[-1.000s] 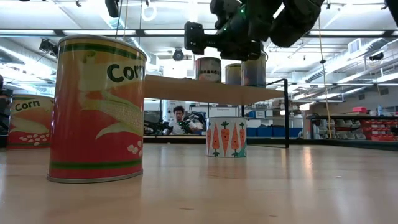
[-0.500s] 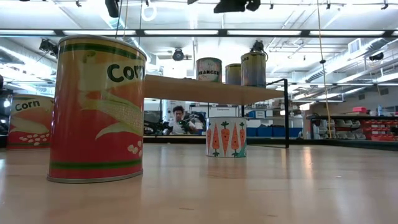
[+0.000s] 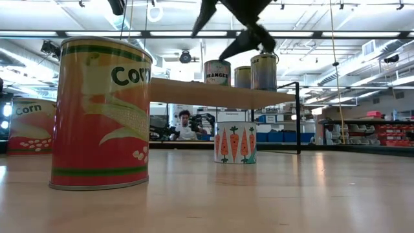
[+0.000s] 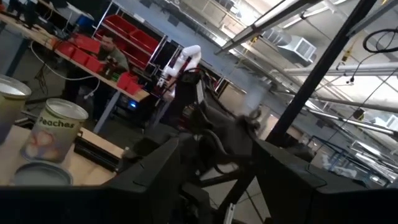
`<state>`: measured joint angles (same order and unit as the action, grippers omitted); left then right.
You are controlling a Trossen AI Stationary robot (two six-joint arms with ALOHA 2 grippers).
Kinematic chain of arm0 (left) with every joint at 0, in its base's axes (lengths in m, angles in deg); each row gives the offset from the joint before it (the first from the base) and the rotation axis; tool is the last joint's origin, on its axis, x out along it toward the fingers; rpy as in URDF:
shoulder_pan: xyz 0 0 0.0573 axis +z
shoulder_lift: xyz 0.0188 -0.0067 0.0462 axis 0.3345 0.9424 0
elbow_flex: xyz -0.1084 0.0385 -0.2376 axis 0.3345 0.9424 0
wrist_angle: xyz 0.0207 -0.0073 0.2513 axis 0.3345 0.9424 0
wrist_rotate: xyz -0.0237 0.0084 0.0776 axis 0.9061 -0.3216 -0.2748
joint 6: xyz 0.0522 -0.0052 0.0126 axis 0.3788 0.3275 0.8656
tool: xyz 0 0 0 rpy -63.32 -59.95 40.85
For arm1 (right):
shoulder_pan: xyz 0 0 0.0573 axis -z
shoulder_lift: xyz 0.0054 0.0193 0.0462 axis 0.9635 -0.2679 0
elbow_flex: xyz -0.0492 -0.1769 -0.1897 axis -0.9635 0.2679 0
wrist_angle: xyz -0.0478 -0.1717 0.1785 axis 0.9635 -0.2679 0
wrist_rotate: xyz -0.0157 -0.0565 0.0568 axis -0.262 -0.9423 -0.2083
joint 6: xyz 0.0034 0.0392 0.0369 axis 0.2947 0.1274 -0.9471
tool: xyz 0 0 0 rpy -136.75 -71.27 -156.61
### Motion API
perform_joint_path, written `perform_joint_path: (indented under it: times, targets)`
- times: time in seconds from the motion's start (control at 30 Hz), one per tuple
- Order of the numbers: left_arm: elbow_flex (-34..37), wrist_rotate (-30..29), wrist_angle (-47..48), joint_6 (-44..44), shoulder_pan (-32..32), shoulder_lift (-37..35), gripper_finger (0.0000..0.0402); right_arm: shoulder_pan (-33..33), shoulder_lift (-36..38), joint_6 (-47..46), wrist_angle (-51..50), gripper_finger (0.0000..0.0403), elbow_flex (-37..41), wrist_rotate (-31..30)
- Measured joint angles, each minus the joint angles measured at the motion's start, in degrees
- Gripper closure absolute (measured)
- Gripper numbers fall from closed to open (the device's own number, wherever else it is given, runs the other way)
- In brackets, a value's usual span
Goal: Pick and place cans onto a shelf
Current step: Put the canned oranges on the shelf
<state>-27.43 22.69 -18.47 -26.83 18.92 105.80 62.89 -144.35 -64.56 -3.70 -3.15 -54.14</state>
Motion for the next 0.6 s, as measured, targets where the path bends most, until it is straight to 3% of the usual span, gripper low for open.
perform_joint_path:
  times: [0.13,0.6]
  targets:
    - [0.0,-1.19,0.21,0.02,-1.4,0.0,0.0196,3.5,-0.02,2.81,-0.74,0.0055,-0.12,5.36]
    - [0.0,-1.8,0.19,0.02,-3.52,0.0,0.0196,11.69,-0.02,12.25,0.72,0.0055,-0.12,3.1]
